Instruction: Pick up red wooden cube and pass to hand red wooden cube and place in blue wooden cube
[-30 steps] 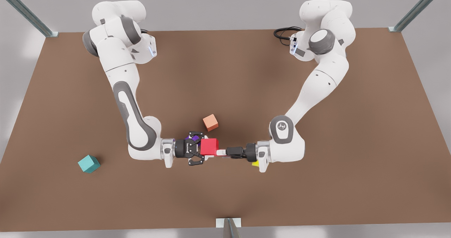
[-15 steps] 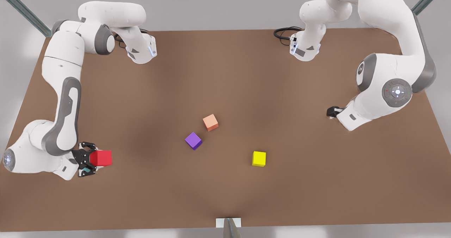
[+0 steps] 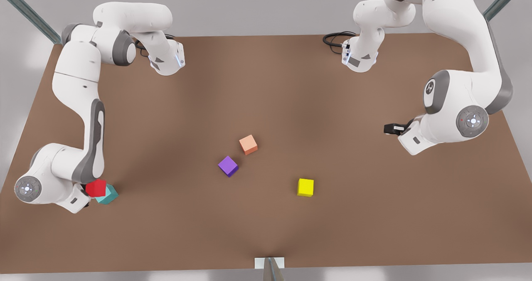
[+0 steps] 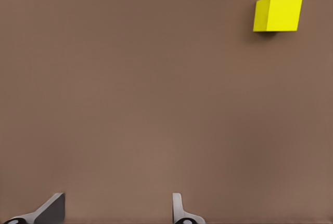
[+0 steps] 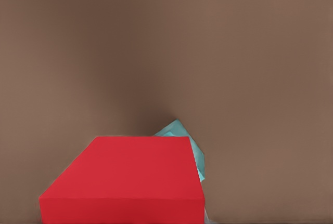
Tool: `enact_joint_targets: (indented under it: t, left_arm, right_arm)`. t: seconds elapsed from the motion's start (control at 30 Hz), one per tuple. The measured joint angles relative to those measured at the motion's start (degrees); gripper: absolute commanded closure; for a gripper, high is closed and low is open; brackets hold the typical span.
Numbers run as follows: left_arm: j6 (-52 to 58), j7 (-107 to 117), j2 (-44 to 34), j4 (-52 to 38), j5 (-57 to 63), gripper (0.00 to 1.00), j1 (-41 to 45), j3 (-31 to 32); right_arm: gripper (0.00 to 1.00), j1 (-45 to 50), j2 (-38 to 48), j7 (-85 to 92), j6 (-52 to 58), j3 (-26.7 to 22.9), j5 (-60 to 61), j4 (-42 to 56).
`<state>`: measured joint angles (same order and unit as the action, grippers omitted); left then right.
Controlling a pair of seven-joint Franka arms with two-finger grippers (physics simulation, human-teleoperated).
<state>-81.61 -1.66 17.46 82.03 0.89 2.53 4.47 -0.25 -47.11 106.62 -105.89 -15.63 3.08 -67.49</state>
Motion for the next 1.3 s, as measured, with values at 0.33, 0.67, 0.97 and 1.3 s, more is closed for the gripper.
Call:
enact_joint_targets:
  t: [0.33, 0.67, 0.97, 1.3]
  left_arm:
    - [0.35, -0.45, 0.51, 0.09, -0.06, 0.0, 0.09, 0.0]
    - [0.37, -0.69, 0.96, 0.09, -0.04, 0.0, 0.2, 0.0]
    - [0.33, -0.77, 0.97, 0.01, 0.08, 0.0, 0.28, 0.0]
    - [0.3, -0.79, 0.98, 0.0, 0.18, 0.0, 0.37, 0.0]
  right_arm:
    - [0.31, -1.33, 0.01, -2.03, -9.64, 0.05, 3.25, -7.19]
    - [0.0, -2.13, 0.24, -3.12, -12.61, 0.06, 4.33, -9.05]
    - [0.0, -2.01, 1.38, -3.69, -12.59, 0.08, 4.41, -9.16]
    - [0.0, -0.49, 6.95, -4.37, -6.44, 0.2, 4.33, -9.06]
